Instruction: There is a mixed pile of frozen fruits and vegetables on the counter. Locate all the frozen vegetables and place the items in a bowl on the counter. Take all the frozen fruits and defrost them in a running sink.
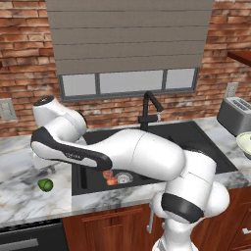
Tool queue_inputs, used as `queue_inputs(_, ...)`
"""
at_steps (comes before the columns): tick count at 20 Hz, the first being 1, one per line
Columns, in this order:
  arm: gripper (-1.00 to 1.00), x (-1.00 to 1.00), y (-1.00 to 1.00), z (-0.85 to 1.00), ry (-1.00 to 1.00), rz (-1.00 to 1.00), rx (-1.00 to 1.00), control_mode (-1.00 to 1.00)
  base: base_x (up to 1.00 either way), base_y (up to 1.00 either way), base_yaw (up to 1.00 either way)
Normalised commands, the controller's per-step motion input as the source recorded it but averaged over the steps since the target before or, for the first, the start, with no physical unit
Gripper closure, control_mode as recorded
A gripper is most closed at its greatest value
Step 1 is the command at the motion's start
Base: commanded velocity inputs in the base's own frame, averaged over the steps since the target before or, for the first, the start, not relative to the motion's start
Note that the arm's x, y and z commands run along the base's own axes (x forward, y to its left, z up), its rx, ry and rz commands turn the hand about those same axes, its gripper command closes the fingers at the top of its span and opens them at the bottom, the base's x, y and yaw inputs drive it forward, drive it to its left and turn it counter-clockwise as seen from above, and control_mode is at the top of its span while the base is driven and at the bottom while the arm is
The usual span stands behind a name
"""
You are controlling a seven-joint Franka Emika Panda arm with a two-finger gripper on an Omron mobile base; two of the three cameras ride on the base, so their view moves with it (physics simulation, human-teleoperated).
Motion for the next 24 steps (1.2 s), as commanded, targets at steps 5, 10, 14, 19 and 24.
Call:
queue_inputs(5,-1.0,0.01,0.45,-0.22,0.0,0.03,0.0,-1.0,0.0,0.0,0.0)
queue_inputs(10,-1.0,0.15,0.31,-0.3,0.0,0.03,0.0,-1.0,0.0,0.0,0.0)
queue_inputs(14,-1.0,0.23,0.14,-0.27,0.0,0.02,0.0,-1.0,0.0,0.0,0.0)
queue_inputs(19,-1.0,0.23,0.18,-0.23,0.0,0.01,0.0,-1.0,0.0,0.0,0.0)
queue_inputs(24,-1.0,0.25,0.27,-0.22,0.0,0.0,0.0,-1.0,0.0,0.0,0.0)
